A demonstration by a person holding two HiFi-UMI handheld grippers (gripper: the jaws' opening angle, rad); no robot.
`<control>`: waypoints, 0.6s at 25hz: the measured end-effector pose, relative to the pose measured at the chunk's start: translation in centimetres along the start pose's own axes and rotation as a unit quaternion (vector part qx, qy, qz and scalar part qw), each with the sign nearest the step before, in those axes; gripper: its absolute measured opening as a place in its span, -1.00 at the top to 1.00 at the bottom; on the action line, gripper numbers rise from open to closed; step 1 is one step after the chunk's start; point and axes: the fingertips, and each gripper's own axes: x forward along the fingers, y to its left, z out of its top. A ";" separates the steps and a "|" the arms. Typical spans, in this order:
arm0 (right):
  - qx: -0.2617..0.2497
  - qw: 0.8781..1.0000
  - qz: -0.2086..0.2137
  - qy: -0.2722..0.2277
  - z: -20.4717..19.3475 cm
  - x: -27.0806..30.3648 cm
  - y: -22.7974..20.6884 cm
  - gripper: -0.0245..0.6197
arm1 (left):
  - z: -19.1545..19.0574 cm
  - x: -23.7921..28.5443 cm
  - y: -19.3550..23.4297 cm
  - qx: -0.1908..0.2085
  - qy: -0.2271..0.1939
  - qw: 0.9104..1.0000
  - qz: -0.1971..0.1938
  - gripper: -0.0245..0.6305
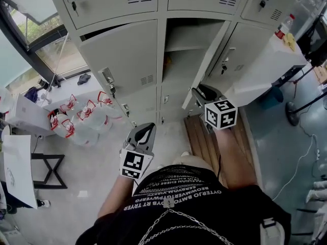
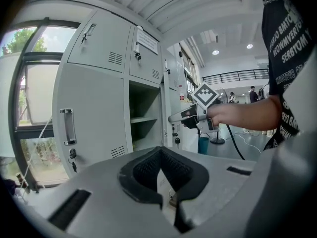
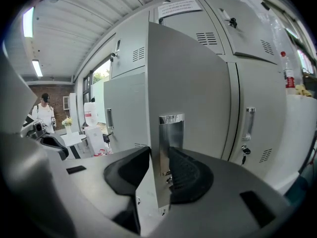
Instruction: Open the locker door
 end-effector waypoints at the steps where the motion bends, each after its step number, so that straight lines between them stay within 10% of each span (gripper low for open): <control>1: -0.001 1.000 -0.001 0.003 -0.1 -0.4 -0.2 0.54 | 0.2 -0.1 -0.2 0.000 -0.002 1.000 -0.001 0.93; 15: 0.002 1.000 -0.013 0.013 -2.2 -6.1 -3.8 0.50 | 1.2 0.6 -3.1 -0.007 -0.001 1.000 0.009 0.93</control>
